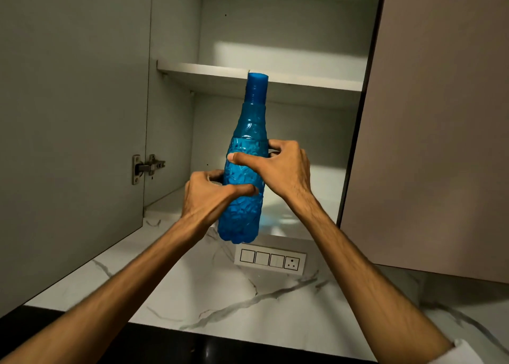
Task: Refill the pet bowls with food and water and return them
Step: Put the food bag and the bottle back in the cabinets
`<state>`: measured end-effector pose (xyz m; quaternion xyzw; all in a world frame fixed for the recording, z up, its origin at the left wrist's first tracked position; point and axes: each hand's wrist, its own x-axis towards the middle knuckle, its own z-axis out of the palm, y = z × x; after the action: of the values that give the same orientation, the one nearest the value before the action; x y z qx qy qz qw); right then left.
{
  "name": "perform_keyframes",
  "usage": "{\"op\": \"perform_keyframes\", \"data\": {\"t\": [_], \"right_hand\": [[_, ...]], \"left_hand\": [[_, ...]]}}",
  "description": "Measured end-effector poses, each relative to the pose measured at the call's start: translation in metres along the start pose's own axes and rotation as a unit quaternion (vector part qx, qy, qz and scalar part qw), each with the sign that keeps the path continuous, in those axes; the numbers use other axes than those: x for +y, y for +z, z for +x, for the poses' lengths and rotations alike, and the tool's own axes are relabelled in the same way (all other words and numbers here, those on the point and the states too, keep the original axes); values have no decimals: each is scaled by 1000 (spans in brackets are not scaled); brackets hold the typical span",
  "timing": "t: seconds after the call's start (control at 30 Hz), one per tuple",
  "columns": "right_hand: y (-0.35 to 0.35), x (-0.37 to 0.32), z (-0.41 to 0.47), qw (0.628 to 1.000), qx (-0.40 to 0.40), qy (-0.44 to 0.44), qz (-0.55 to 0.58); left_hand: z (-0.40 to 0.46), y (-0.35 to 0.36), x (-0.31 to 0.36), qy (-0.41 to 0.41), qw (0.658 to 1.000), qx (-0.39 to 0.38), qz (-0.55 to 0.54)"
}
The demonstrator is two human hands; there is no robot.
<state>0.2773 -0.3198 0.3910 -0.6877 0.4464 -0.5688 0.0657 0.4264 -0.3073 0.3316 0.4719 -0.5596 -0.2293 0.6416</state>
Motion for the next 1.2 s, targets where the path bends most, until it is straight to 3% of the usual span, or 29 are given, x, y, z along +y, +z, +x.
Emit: {"op": "perform_keyframes", "data": {"t": [1.2], "right_hand": [[94,69,116,998,-1,54,-21]], "left_hand": [[146,28,-65,-60,997,-51,-8]]}}
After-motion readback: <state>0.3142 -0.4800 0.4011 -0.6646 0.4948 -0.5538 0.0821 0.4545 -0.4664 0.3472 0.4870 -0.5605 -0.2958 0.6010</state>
